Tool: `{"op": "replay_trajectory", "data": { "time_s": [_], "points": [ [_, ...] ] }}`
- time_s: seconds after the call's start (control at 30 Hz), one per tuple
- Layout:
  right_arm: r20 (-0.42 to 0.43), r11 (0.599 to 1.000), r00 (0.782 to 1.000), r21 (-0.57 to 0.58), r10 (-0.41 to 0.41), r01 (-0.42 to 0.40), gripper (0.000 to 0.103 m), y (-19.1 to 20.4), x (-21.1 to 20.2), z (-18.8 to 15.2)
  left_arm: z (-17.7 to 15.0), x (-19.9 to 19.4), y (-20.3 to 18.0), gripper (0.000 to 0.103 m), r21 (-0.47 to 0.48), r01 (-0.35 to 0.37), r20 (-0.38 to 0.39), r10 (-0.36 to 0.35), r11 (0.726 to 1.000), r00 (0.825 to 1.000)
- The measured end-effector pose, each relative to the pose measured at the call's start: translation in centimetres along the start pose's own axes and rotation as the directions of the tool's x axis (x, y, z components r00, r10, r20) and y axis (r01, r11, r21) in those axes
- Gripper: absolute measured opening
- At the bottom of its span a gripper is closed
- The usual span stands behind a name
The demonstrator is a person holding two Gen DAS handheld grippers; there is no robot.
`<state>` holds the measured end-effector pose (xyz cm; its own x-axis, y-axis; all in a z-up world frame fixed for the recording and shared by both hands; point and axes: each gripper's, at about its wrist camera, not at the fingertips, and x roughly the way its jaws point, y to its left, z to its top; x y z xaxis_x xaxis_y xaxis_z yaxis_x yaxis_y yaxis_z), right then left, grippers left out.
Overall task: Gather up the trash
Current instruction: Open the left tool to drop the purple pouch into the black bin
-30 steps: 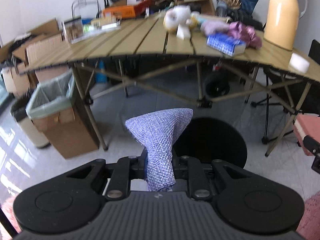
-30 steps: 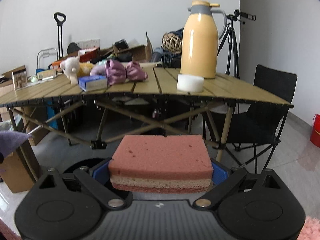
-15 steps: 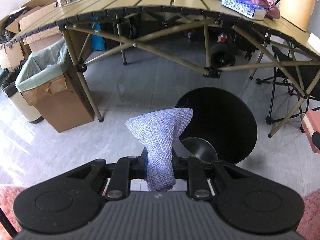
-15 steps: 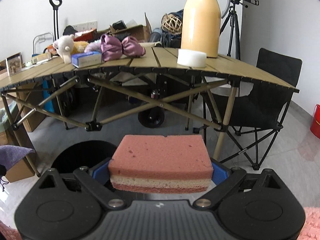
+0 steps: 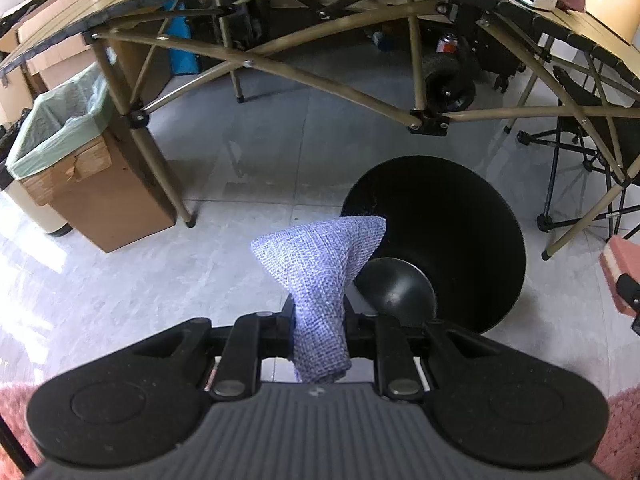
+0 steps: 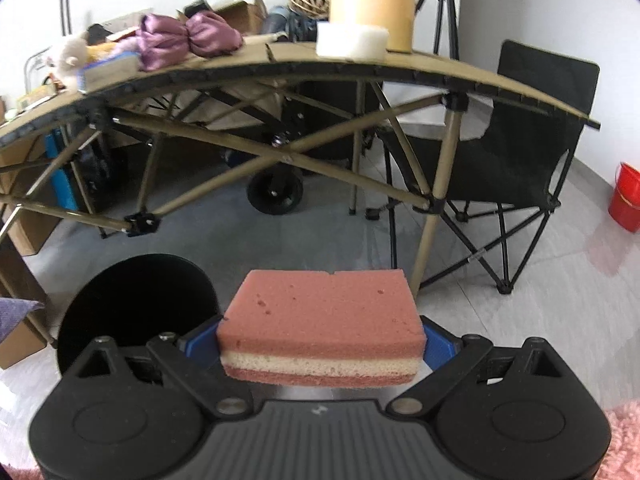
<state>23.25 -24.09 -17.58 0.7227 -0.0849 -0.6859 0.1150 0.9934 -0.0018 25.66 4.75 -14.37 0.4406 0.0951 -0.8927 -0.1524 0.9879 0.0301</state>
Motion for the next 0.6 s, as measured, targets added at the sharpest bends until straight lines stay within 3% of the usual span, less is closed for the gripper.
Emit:
{"op": "replay_trajectory", "data": {
  "time_s": [0.6],
  "points": [
    [-0.098, 0.998, 0.995, 0.059, 0.022, -0.017, 0.097, -0.9, 3.6, 0.5, 3.5, 3.6, -5.5, 0.019, 0.086, 0.071, -0.063, -0.066, 0.994, 0.996]
  ]
}}
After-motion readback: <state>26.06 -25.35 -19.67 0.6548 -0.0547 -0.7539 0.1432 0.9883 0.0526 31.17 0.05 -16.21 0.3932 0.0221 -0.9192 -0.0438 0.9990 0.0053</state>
